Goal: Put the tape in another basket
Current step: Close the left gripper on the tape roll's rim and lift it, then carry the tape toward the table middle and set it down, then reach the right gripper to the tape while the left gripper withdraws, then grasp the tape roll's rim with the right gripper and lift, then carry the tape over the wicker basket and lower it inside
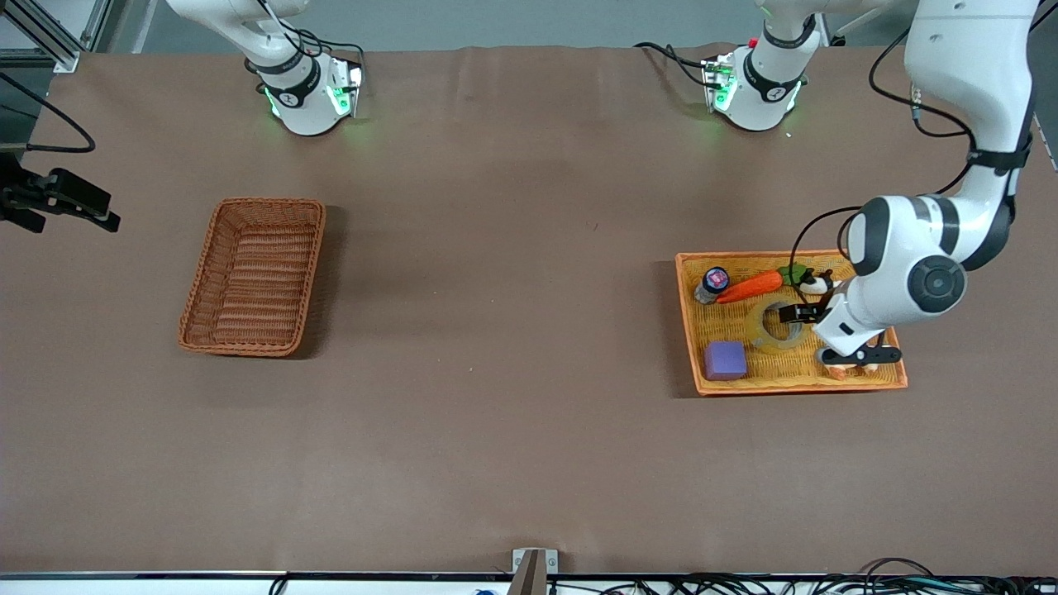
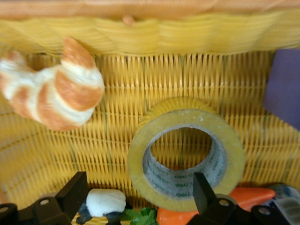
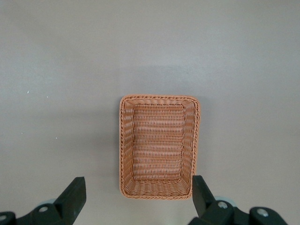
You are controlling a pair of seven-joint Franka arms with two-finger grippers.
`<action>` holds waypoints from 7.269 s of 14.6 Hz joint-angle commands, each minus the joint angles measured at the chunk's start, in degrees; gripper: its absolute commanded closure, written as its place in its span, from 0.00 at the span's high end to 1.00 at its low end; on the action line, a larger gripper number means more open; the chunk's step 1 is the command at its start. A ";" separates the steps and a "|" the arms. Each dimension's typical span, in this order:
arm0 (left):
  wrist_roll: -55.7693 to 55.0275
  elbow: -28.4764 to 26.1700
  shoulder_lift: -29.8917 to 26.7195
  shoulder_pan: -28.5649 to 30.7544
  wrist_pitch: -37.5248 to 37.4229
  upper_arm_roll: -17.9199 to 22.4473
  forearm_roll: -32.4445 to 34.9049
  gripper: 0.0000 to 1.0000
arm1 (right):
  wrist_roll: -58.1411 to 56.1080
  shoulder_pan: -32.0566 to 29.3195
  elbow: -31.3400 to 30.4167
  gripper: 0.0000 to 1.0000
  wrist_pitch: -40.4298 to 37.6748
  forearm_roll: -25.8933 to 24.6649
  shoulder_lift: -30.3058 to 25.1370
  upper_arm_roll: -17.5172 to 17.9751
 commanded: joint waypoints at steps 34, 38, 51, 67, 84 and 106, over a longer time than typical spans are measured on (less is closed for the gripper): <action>-33.29 29.46 17.48 -7.09 -13.54 -35.24 11.77 0.01 | -0.39 -0.33 -0.67 1.00 -0.08 0.16 -0.38 -0.33; -36.65 34.84 24.00 -15.70 -8.90 -35.61 12.82 0.04 | -0.39 -0.42 -0.67 1.00 0.01 0.25 -0.47 -0.33; -44.82 42.42 27.99 -22.86 -4.12 -28.49 12.82 0.77 | 2.76 4.49 -0.67 1.00 6.94 1.12 2.95 0.37; -12.74 34.86 -4.70 2.92 -30.33 -22.55 0.45 1.00 | 27.46 19.87 -20.54 1.00 44.47 -2.55 22.71 17.07; 0.09 21.67 -25.11 -1.04 -34.29 -1.07 -2.75 1.00 | 36.43 23.58 -20.36 0.11 50.64 -16.01 34.42 17.25; 0.09 22.99 -23.70 -1.13 -33.14 -1.07 -2.30 1.00 | -6.62 0.20 -40.11 0.01 33.21 -4.41 1.73 3.46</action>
